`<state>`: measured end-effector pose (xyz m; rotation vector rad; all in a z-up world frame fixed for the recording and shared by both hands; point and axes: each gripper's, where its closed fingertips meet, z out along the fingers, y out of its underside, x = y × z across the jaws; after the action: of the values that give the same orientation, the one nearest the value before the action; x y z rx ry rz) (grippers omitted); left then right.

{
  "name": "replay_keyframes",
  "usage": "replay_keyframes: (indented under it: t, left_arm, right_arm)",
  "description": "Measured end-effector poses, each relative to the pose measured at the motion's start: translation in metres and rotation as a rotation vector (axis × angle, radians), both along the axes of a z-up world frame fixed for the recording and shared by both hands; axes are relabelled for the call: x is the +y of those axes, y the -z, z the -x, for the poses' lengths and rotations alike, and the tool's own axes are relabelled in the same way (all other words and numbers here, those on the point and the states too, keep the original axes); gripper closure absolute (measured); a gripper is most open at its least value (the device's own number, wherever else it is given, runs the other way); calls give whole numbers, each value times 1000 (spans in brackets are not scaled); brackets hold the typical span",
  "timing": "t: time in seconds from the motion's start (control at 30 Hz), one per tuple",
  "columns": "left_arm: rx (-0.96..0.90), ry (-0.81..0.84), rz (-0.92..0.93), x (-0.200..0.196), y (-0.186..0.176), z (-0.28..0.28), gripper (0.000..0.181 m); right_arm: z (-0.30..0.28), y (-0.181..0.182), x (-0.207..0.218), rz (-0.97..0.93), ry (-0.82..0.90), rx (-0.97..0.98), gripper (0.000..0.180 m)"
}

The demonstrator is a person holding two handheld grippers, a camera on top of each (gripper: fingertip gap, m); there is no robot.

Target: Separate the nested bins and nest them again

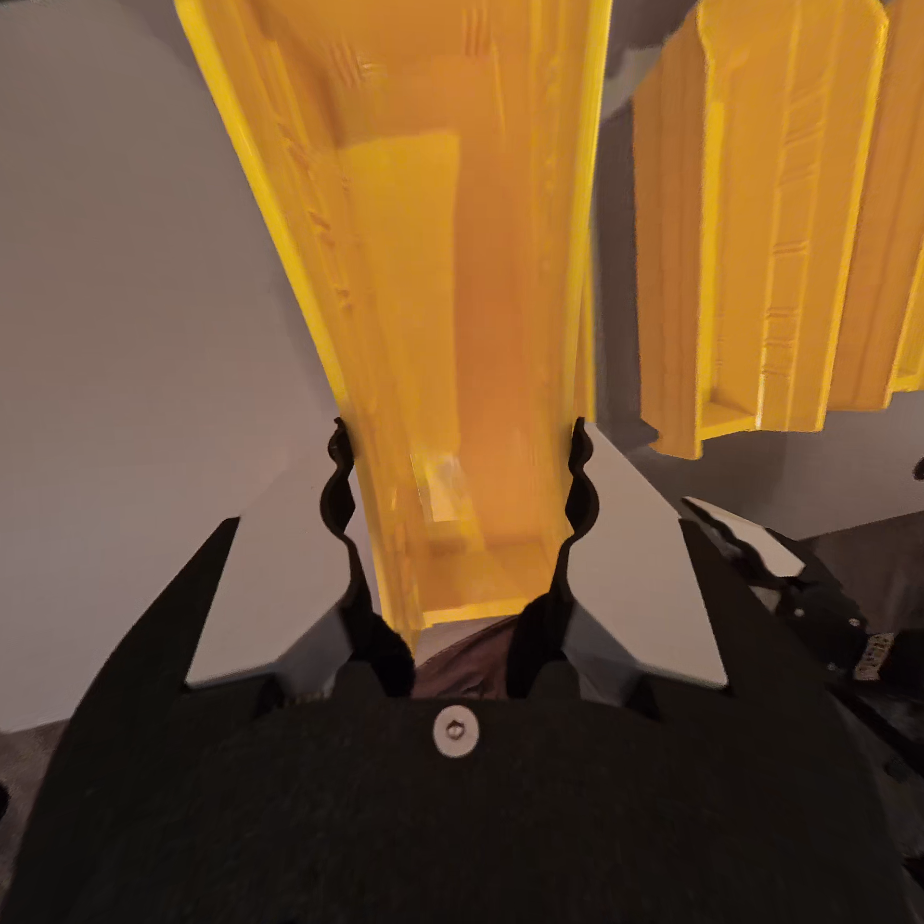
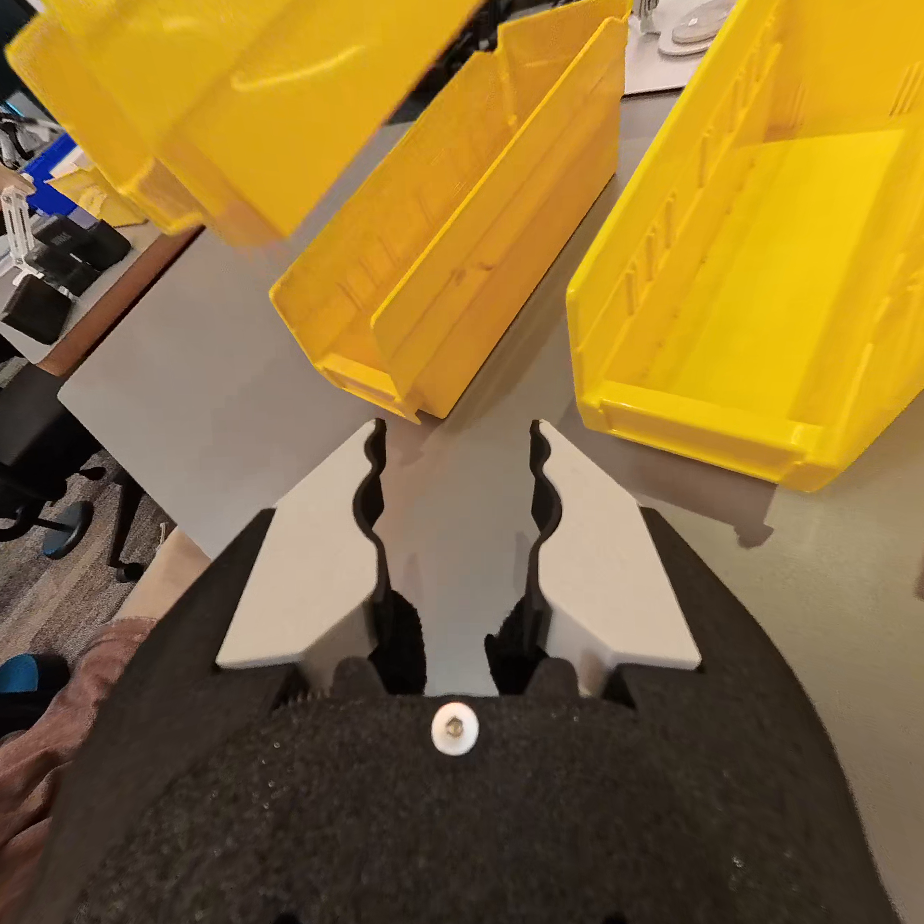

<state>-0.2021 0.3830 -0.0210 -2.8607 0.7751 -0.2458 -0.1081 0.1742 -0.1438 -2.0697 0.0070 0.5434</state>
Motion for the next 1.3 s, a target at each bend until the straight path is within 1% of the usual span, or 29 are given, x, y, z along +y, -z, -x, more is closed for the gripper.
replay_keyframes:
  t: [0.1,0.17,0.27,0.4,0.53,0.63,0.7,0.93,0.97,1.13,1.2,1.23,1.3]
  left_arm:
    - [53,-59,-43,16,-11,48,94]
    - [84,-95,-50,24,-5,78,93]
    - [107,-140,-39,32,20,115,93]
    - [106,-157,-29,40,64,143,93]
    - [98,-148,-6,43,104,150,93]
    - [139,-105,5,43,127,152,92]
    - [139,-107,-5,46,134,151,91]
    - [111,-89,-16,54,136,142,83]
    - [108,-86,-20,55,137,141,80]
    - [73,-84,-75,58,139,143,43]
    - [52,-97,-52,54,139,144,29]
    - [17,-113,-75,56,132,143,22]
    - [-129,-159,-166,63,107,134,22]
  right_arm:
    - [2,0,-2,3,-3,-2,122]
    - [3,1,-2,5,-5,-8,122]
    - [3,3,-1,11,-8,-13,122]
    - [3,5,-1,19,-13,-13,122]
    - [2,6,-1,30,-12,4,122]
    - [2,8,-1,42,-14,23,122]
    - [2,8,-2,45,-17,32,122]
    - [5,12,-3,63,-34,34,122]
    - [6,13,-3,66,-36,34,122]
    - [7,13,-5,66,-41,29,122]
    - [6,11,-6,60,-39,25,122]
    - [5,10,-6,55,-38,19,122]
    - [3,9,-6,44,-31,1,121]
